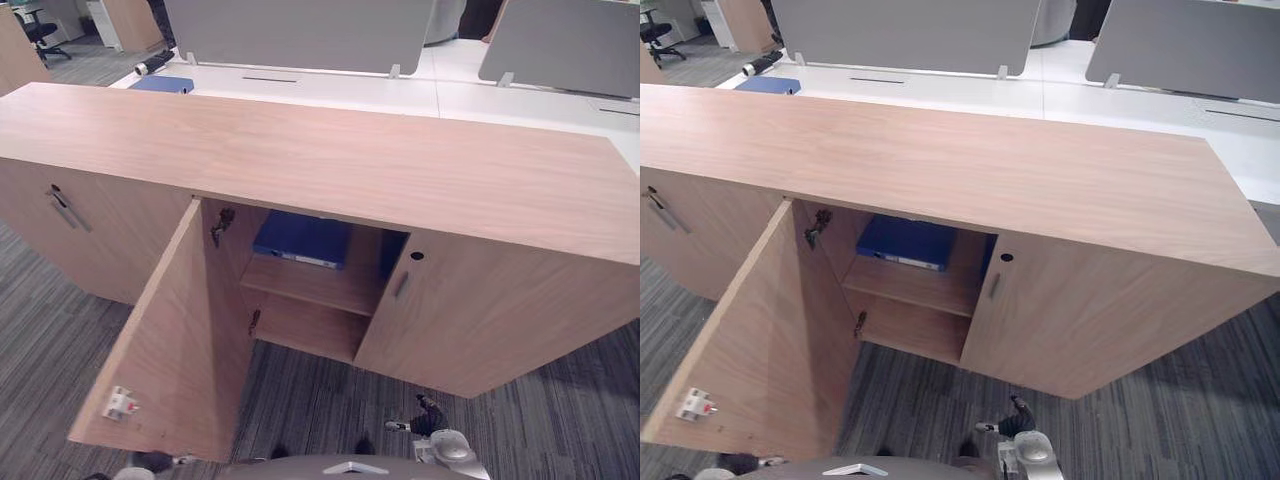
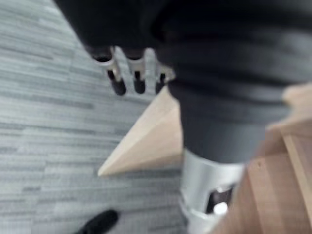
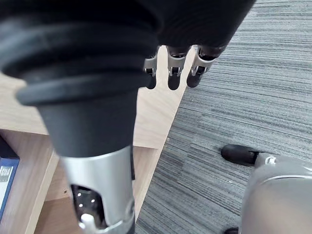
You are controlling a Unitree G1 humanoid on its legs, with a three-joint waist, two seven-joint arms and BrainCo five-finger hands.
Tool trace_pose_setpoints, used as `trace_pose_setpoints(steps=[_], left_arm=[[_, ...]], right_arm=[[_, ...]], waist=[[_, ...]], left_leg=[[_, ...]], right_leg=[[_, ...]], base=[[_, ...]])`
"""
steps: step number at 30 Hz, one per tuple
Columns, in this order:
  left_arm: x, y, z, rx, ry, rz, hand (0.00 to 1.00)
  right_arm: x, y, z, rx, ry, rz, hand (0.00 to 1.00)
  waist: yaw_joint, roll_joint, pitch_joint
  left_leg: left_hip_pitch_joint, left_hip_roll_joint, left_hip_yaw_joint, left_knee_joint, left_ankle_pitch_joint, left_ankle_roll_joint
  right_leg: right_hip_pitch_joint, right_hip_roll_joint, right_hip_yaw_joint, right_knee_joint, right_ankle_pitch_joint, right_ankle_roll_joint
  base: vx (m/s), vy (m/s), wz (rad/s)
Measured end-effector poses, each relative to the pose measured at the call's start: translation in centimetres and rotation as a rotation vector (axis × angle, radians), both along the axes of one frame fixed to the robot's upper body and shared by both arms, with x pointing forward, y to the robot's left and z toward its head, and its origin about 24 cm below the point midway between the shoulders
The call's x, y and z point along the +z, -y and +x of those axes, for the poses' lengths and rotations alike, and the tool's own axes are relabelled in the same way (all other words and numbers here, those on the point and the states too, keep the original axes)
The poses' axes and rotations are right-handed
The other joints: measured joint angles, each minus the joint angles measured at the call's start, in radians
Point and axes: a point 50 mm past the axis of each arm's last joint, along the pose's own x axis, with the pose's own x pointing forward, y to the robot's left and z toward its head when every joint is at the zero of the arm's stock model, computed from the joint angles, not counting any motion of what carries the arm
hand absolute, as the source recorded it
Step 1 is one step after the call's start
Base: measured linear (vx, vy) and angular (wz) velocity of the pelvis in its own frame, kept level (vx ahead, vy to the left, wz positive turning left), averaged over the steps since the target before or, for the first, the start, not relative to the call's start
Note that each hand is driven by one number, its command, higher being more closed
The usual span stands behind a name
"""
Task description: Walk over to the cabinet, pick up the folder, carry it to the office cabinet, place the folder inside the office cabinet, then close the office cabinet door
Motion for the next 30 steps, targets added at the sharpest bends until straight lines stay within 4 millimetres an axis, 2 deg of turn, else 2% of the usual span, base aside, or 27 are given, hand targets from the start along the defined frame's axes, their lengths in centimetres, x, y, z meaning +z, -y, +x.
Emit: trace_pose_setpoints(steps=[3, 8, 12, 15, 18, 19, 21, 23, 26, 27, 29, 30], left_arm=[[-0.5, 3.0, 0.1, -0.063, -0.001, -0.086, 0.0], [-0.6, 3.6, 0.1, -0.061, -0.002, -0.106, 0.0], [-0.7, 4.5, 0.1, -0.1, -0.01, -0.122, 0.0], [-0.7, 5.4, 0.7, -0.177, -0.011, -0.158, 0.0], [-0.4, 6.3, 2.6, -0.246, 0.023, -0.189, 0.0], [-0.3, 6.7, 3.2, -0.263, 0.043, -0.198, 0.0], [0.0, 7.6, 4.2, -0.276, 0.079, -0.217, 0.0], [0.6, 8.8, 5.4, -0.305, 0.134, -0.244, 0.0], [1.1, 10.1, 6.9, -0.319, 0.185, -0.274, 0.0], [1.2, 10.2, 7.2, -0.322, 0.194, -0.274, 0.0], [1.5, 10.5, 8.0, -0.316, 0.215, -0.285, 0.0], [1.7, 10.6, 8.5, -0.319, 0.23, -0.286, 0.0]], right_arm=[[-0.2, -0.4, -0.3, -0.008, -0.007, 0.012, 0.0], [-0.2, -0.7, -0.4, -0.01, -0.002, 0.02, 0.0], [-0.4, -0.7, -1.3, -0.014, -0.018, 0.02, 0.0], [-0.4, -0.8, -1.6, 0.0, -0.028, 0.014, 0.0], [-0.5, -0.9, -1.6, 0.006, -0.039, 0.014, 0.0], [-0.5, -1.0, -1.7, 0.005, -0.043, 0.018, 0.0], [-0.7, -1.2, -1.8, 0.003, -0.052, 0.024, 0.0], [-0.9, -1.4, -2.0, 0.002, -0.067, 0.03, 0.0], [-0.9, -1.5, -1.5, 0.007, -0.06, 0.032, 0.0], [-0.8, -1.5, -1.4, 0.008, -0.058, 0.032, 0.0], [-0.8, -1.4, -1.3, 0.008, -0.059, 0.027, 0.0], [-0.8, -1.0, -1.3, 0.006, -0.065, 0.017, 0.0]], waist=[[-0.011, 0.0, -0.003], [-0.027, -0.003, -0.006], [-0.045, -0.004, -0.028], [-0.065, -0.003, -0.044], [-0.076, 0.001, -0.058], [-0.088, 0.003, -0.062], [-0.096, -0.009, -0.062], [-0.098, -0.036, -0.06], [-0.113, -0.039, -0.059], [-0.114, -0.035, -0.058], [-0.115, -0.01, -0.049], [-0.117, 0.006, -0.039]], left_leg=[[-0.003, -0.006, 0.004, 0.0, 0.0, 0.0], [-0.011, -0.01, 0.034, 0.0, 0.0, 0.0], [-0.032, -0.013, 0.055, 0.0, -0.001, 0.001], [-0.039, -0.015, 0.067, 0.0, -0.001, 0.001], [-0.045, -0.013, 0.094, -0.001, -0.003, 0.004], [-0.046, -0.011, 0.098, -0.001, -0.003, 0.004], [-0.043, -0.012, 0.114, -0.001, -0.003, 0.004], [-0.042, -0.016, 0.133, -0.001, -0.003, 0.004], [-0.063, -0.013, 0.178, -0.001, -0.003, 0.003], [-0.064, -0.008, 0.194, -0.001, -0.003, 0.004], [-0.078, 0.026, 0.235, -0.001, -0.003, 0.004], [-0.065, 0.063, 0.249, -0.001, -0.003, 0.003]], right_leg=[[-0.011, -0.002, 0.021, 0.007, 0.0, 0.0], [-0.042, -0.001, 0.055, 0.021, -0.004, -0.005], [-0.067, -0.001, 0.076, 0.016, -0.024, -0.037], [-0.079, 0.0, 0.081, 0.013, -0.055, -0.082], [-0.084, 0.0, 0.093, 0.015, -0.067, -0.082], [-0.084, 0.005, 0.096, 0.021, -0.064, -0.078], [-0.093, 0.01, 0.114, 0.032, -0.074, -0.067], [-0.123, 0.012, 0.141, 0.052, -0.102, -0.027], [-0.163, 0.022, 0.183, 0.044, -0.104, -0.026], [-0.166, 0.026, 0.193, 0.036, -0.104, -0.026], [-0.17, 0.054, 0.19, 0.027, -0.073, -0.051], [-0.169, 0.098, 0.185, 0.052, -0.044, -0.06]], base=[[-0.03, 0.037, -0.06], [-0.05, 0.026, -0.2], [-0.03, 0.05, -0.14], [-0.02, 0.077, -0.27], [-0.05, 0.093, -0.38], [-0.05, 0.069, -0.11], [-0.05, 0.069, -0.12], [-0.02, 0.049, -0.26], [-0.02, 0.033, -0.52], [-0.08, 0.008, -0.69], [-0.07, -0.01, -0.65], [-0.02, -0.01, -0.5]])
